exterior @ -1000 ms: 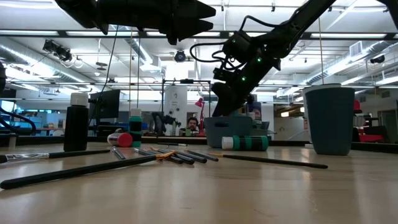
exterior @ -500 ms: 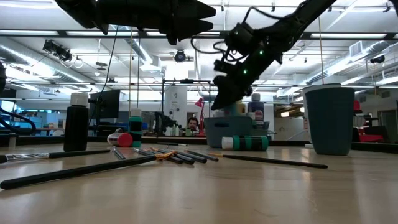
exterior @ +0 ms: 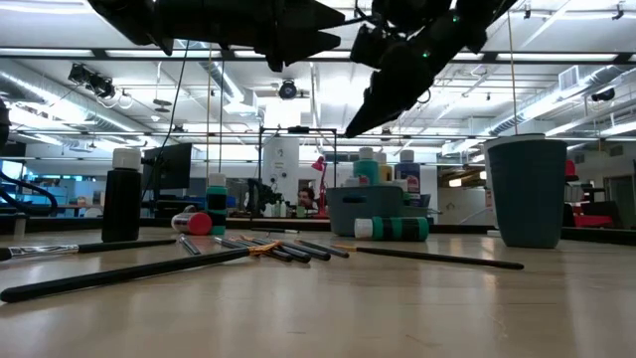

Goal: Pick & Place Paint Supplies
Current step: Put the green paint bottle into the blue bin

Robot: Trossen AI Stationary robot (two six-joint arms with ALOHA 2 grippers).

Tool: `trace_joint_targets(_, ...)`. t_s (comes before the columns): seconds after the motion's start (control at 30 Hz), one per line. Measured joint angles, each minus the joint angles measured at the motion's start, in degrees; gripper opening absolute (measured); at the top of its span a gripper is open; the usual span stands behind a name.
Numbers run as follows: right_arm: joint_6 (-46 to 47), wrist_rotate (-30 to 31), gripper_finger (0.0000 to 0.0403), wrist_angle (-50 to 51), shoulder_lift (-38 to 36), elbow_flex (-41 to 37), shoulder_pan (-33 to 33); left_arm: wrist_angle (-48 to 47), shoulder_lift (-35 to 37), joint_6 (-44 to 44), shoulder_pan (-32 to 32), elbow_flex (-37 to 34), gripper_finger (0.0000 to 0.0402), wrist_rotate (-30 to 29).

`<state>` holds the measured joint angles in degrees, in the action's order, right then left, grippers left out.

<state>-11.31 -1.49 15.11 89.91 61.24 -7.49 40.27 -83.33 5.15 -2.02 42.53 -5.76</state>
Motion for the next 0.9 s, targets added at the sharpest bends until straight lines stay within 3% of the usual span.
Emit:
trace_joint_targets(0.17, 0.13, 5.68, 0.0205, 0.89, 4.16, -0.01, 3.67, 0.04, 0.0, -0.28, 0.0, -0.01, 0.0265, 0.0)
trace_joint_targets(0.47, 0.6, 9.04, 0.0255, 2.82, 11.77, -0.01, 3.52, -0.4, 0.04, -0.35, 0.0, -0.05, 0.0265, 0.04)
trace_joint_targets(0.7, -0.07, 14.74, 0.0251, 2.07, 15.05, 0.01, 2.84, 0.04, 0.03, -0.25, 0.0, -0.03, 0.0265, 0.0)
trace_joint_targets(0.9, 1.24, 14.48, 0.0249, 3.23, 15.58, -0.03, 0.38, 0.25, 0.04, -0.31, 0.02, -0.03, 0.0265, -0.04)
